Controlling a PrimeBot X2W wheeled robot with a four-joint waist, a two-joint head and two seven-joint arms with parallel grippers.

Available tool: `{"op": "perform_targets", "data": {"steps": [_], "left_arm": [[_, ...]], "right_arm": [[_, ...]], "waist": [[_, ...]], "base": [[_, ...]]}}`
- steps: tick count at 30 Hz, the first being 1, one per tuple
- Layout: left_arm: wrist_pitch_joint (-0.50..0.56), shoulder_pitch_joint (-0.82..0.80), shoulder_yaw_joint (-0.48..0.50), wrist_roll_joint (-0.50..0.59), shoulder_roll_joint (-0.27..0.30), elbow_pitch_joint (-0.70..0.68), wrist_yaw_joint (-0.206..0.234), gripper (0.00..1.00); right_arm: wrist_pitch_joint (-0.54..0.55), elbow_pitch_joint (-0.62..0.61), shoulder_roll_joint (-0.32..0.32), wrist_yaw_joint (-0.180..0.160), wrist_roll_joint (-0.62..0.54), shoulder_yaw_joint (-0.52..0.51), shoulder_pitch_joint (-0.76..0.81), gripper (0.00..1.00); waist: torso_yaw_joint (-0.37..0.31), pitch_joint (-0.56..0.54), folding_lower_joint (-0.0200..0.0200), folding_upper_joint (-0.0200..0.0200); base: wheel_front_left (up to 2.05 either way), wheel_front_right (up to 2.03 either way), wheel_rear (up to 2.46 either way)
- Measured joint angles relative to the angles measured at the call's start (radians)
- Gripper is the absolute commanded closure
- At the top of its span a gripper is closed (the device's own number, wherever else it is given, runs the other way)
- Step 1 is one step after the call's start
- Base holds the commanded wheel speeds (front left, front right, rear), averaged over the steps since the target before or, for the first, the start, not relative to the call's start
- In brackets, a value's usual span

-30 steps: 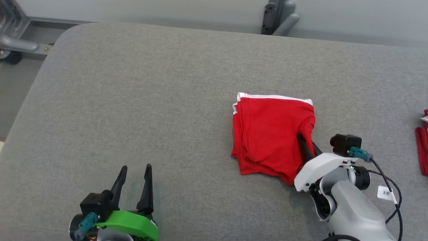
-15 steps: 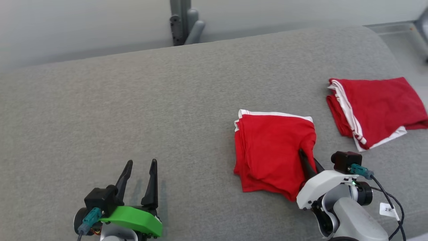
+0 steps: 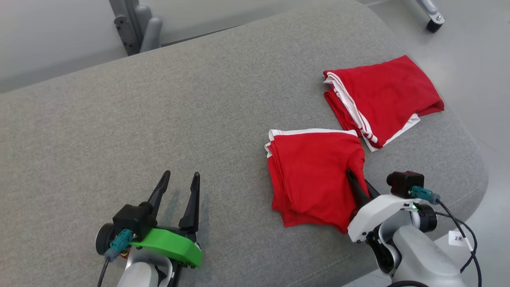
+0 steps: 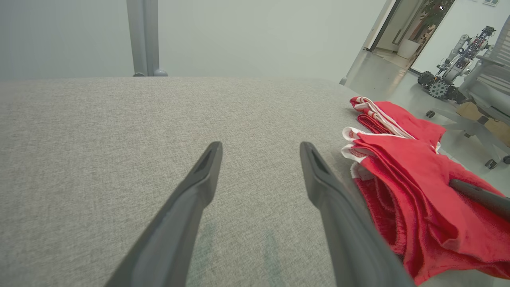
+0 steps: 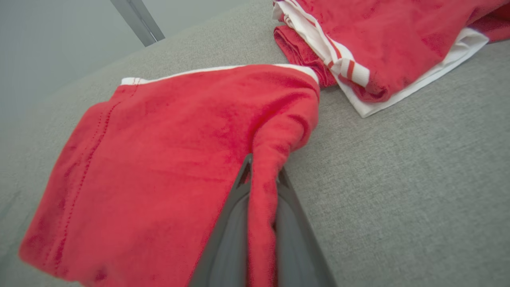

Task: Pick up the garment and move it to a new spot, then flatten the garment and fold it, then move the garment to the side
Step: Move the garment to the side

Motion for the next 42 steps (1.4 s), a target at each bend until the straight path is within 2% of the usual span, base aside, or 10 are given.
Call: {"op": "perform_targets", "data": {"steps": [6,13,16,24,26,27,32,35,39,42], "left_arm": [[0.0,-0.028,0.002,0.023,0.0,0.003,-0.002,0.0],[0.0,-0.063,0.002,0.045,0.0,0.009,-0.006,0.0],[0.0,-0.074,0.006,0.053,0.001,0.015,-0.006,0.0],[0.0,-0.08,0.012,0.061,0.001,0.011,-0.007,0.0],[0.0,-0.081,0.02,0.065,0.001,0.012,-0.007,0.0],[0.0,-0.081,0.025,0.068,0.001,0.013,-0.007,0.0],[0.0,-0.079,0.036,0.071,0.001,0.022,-0.008,0.0],[0.0,-0.072,0.048,0.065,0.001,0.024,-0.009,0.0],[0.0,-0.053,0.063,0.057,0.001,0.027,-0.009,0.0],[0.0,-0.041,0.07,0.051,0.001,0.029,-0.009,0.0]], "right_arm": [[0.0,-0.013,-0.05,0.0,-0.024,0.028,-0.082,1.0],[0.0,-0.007,-0.139,0.0,-0.065,0.057,-0.274,1.0],[0.0,0.047,-0.199,0.0,-0.088,0.034,-0.355,1.0],[0.0,0.233,-0.341,0.001,-0.178,-0.094,-0.411,1.0],[0.0,0.252,-0.366,0.001,-0.23,-0.147,-0.421,0.52],[0.001,0.252,-0.371,0.001,-0.256,-0.182,-0.427,0.0],[0.001,0.202,-0.355,0.001,-0.421,-0.384,-0.408,0.0],[0.001,0.101,-0.274,0.001,-0.471,-0.473,-0.367,0.0],[0.001,-0.045,-0.158,0.001,-0.489,-0.473,-0.284,0.0],[0.001,-0.103,-0.12,0.001,-0.481,-0.454,-0.241,0.0]], "waist": [[0.002,0.062,0.0,0.0],[0.039,0.133,0.0,0.0001],[0.073,0.16,0.0,0.0001],[0.139,0.187,0.0,0.0001],[0.151,0.192,0.0,0.0001],[0.155,0.194,0.0,0.0001],[0.163,0.193,0.0001,0.0001],[0.164,0.176,0.0,-0.0002],[0.166,0.144,0.0,-0.0001],[0.168,0.124,0.0,-0.0002]], "base": [[0.0,0.0,0.0],[0.0,0.0,0.0],[0.0,0.0,0.0],[0.0,0.0,0.0],[0.0,0.0,0.0],[0.0,0.0,0.0],[0.0,0.0,0.0],[0.0,0.0,0.0],[0.0,0.0,0.0],[0.0,0.0,0.0]]}}
